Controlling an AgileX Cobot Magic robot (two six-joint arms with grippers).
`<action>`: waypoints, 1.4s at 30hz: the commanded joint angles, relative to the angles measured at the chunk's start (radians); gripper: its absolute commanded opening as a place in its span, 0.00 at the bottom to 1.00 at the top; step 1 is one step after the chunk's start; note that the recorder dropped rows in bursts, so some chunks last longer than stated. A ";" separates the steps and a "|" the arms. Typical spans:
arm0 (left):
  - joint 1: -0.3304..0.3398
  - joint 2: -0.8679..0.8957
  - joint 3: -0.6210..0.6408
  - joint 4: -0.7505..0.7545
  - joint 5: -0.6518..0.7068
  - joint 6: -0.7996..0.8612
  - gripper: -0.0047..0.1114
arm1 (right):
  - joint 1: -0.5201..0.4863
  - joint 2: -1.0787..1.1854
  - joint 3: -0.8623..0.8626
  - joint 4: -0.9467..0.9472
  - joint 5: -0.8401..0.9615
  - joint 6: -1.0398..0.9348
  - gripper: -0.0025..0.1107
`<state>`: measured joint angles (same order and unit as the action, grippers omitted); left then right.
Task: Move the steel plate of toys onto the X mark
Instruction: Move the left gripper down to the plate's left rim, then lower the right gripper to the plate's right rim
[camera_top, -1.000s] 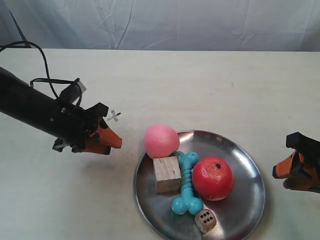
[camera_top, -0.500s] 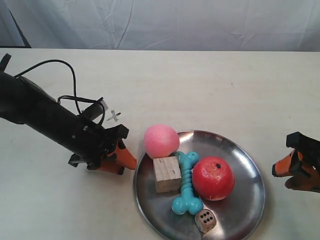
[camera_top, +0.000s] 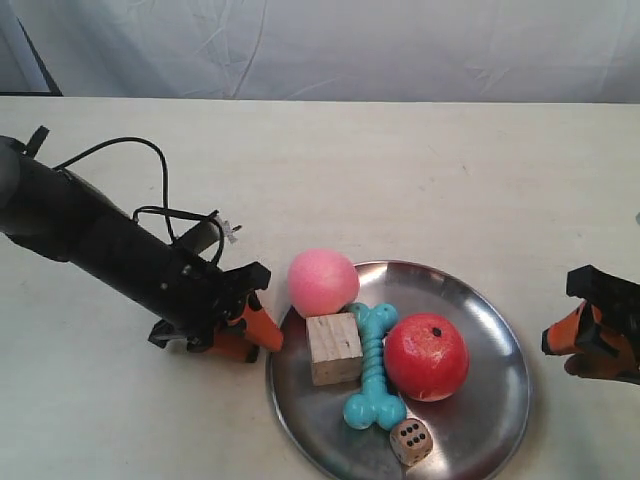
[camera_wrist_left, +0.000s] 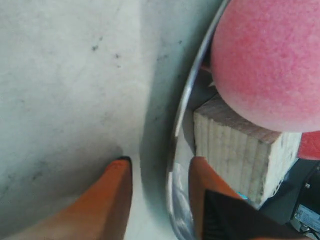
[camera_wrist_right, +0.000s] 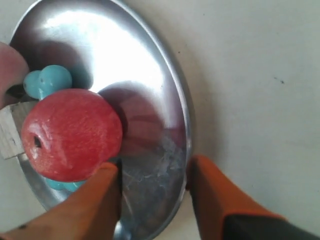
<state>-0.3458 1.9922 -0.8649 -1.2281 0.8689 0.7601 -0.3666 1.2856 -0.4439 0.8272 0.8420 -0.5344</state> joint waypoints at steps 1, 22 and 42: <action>-0.031 0.008 0.006 0.003 -0.038 0.006 0.37 | 0.039 -0.002 0.020 0.010 -0.043 -0.006 0.40; -0.067 0.008 0.006 -0.021 -0.062 0.006 0.37 | 0.048 -0.002 0.109 0.104 -0.173 0.012 0.40; -0.067 0.008 0.006 -0.036 -0.062 0.006 0.37 | 0.048 0.076 0.109 0.138 -0.206 -0.001 0.40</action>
<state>-0.4100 1.9922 -0.8649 -1.2669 0.8424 0.7627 -0.3205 1.3268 -0.3402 0.9445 0.6419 -0.5196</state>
